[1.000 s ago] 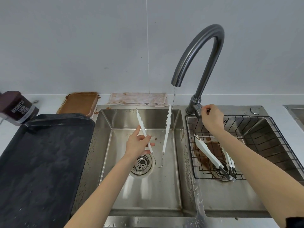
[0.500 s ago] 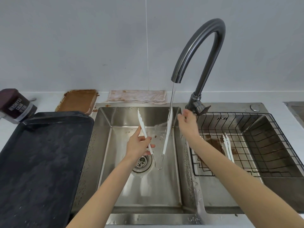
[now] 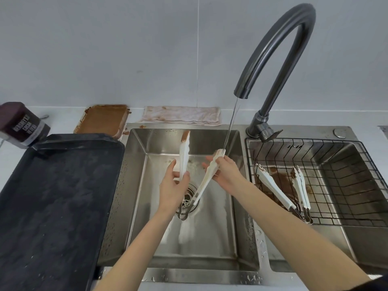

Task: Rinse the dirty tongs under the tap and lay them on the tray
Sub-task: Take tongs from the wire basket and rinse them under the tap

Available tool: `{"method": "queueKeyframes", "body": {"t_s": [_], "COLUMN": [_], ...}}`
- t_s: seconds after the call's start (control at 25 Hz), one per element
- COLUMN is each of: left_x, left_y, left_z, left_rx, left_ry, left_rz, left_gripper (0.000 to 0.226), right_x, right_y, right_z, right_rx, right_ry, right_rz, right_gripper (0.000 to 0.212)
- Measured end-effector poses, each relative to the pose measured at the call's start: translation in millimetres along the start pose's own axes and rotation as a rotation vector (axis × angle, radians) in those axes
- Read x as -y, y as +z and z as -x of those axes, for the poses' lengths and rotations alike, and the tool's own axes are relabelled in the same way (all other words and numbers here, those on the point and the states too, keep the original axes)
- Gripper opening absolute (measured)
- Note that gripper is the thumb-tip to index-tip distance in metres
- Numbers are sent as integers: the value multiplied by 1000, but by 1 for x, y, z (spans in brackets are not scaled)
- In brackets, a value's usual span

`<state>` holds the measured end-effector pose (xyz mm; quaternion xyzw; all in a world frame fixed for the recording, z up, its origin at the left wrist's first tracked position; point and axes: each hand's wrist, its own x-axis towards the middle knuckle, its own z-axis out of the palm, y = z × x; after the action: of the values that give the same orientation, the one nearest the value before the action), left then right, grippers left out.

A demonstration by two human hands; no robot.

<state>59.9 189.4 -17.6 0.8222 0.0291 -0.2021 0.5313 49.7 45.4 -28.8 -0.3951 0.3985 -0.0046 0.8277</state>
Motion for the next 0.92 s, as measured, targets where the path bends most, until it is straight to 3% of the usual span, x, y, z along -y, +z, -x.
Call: {"method": "queueKeyframes", "body": {"t_s": [0.12,0.24,0.4,0.48,0.56,0.68,0.92], "left_x": [-2,-4,-9,-7,1,11,12], "left_y": [5,8,14,16,16,15,26], "left_z": [2,5,6,4,-3,-8,-3], "left_rx": [-29,-29,-35,-34,-46,-26,142], "left_ry": [70,166,181,151,85,-102,-526], "left_rz": [10,-2,-1,36,93,229,572], "left_gripper": [26,4,10,21,26,24,37], "right_x": [-9,-12,-8,-3,3,10,17], "right_y": [0,3,12,13,12,5,10], "right_z": [-3,-8,-14,-16,-13,-8,0], "right_rx": [-53,-132,-251,-164,39,254,269], "right_ry": [-32,-92,-77,-4,77,87,50], "right_rz": [-43,-105,-13,-106,-263,-287,-415], "right_gripper": [23,14,20,28,26,18,23]}}
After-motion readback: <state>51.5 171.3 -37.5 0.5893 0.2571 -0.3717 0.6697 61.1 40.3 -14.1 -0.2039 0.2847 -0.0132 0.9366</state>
